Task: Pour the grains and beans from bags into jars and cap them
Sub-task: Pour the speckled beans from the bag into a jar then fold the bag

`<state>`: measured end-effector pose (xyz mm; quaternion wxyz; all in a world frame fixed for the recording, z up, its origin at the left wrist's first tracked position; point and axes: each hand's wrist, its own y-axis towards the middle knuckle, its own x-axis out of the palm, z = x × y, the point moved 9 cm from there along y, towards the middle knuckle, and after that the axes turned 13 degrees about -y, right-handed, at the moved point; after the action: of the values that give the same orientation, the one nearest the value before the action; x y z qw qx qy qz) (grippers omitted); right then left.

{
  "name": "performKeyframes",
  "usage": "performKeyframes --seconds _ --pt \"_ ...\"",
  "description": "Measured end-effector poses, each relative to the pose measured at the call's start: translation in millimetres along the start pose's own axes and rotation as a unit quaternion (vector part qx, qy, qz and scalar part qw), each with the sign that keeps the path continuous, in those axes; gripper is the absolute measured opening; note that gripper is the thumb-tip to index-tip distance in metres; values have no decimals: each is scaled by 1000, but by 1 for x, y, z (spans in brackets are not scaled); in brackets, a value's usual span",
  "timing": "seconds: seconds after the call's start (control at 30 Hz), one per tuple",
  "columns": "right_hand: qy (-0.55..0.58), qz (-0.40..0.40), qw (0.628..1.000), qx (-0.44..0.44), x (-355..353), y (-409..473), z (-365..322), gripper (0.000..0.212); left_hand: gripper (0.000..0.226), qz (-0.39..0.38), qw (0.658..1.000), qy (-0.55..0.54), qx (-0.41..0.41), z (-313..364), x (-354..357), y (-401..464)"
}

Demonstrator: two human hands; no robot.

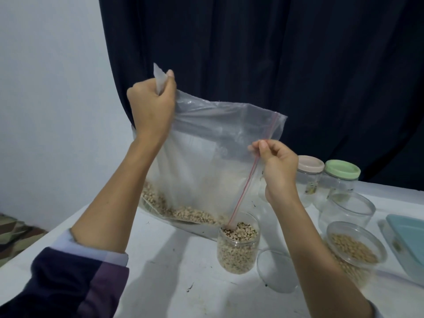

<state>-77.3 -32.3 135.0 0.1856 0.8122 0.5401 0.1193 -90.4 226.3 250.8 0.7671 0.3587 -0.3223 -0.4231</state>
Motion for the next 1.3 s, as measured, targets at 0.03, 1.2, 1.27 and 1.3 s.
performKeyframes --seconds 0.03,1.2,1.27,1.3 --pt "-9 -8 1000 -1 2 0 0 25 59 -3 1000 1 -1 0 1 -1" --pt "-14 1 1000 18 10 -2 12 24 59 -31 999 -1 -20 -4 11 -9" --pt "-15 2 1000 15 10 -3 12 22 59 -33 999 -1 -19 -4 11 -8" --pt "-2 25 999 20 6 -3 13 20 59 -33 999 -2 -18 -4 11 -8"
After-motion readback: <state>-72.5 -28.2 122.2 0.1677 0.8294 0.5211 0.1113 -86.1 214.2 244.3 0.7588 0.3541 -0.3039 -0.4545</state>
